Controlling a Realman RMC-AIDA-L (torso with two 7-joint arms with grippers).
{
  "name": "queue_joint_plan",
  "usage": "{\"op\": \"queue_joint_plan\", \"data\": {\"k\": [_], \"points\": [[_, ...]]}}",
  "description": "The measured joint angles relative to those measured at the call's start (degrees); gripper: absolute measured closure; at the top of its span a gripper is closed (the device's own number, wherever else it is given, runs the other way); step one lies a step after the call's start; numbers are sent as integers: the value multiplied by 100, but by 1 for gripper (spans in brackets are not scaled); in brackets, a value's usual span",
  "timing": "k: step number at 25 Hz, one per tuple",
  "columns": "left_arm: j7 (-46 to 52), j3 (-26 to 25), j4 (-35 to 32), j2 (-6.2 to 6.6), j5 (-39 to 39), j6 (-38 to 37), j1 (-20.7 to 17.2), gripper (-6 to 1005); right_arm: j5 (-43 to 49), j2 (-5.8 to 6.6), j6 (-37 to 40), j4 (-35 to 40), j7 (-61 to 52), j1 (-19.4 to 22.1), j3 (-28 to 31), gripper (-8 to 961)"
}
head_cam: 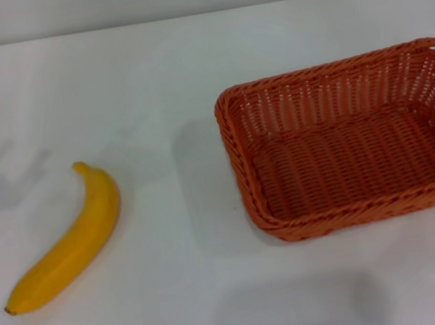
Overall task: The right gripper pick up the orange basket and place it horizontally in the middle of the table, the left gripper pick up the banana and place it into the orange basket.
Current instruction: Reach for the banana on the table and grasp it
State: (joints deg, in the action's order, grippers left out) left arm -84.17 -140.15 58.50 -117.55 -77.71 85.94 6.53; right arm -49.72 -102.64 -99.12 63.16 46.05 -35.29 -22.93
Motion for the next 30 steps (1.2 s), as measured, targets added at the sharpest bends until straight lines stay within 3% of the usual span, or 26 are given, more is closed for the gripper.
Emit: {"op": "queue_joint_plan", "data": {"k": [5,8,10,13,19,24,30], "points": [[2336,-102,1589,94,-2099,53,426,258,-90,-52,450,102,971,291,231,113],[3599,-69,2096,309,-3315,499,1008,258,-268,-107,801,106,1460,480,231,114],[4213,-63,2170,459,-4103,955,1470,258,-421,-186,1093,113,1852,618,235,114],[4752,-49,2183,554,-5100,1552,2107,259,-625,-316,1390,130,2363,754,237,115],[5277,182,1934,717,-6289,2447,2899,255,-798,-618,2083,80,2952,766,167,117],[5589,782,1228,697,-7078,2508,3465,251,-1034,-709,2279,70,3166,963,212,118],[5705,1202,668,460,-7520,2157,3822,249,-1158,-797,2305,15,3301,1071,218,119]]}}
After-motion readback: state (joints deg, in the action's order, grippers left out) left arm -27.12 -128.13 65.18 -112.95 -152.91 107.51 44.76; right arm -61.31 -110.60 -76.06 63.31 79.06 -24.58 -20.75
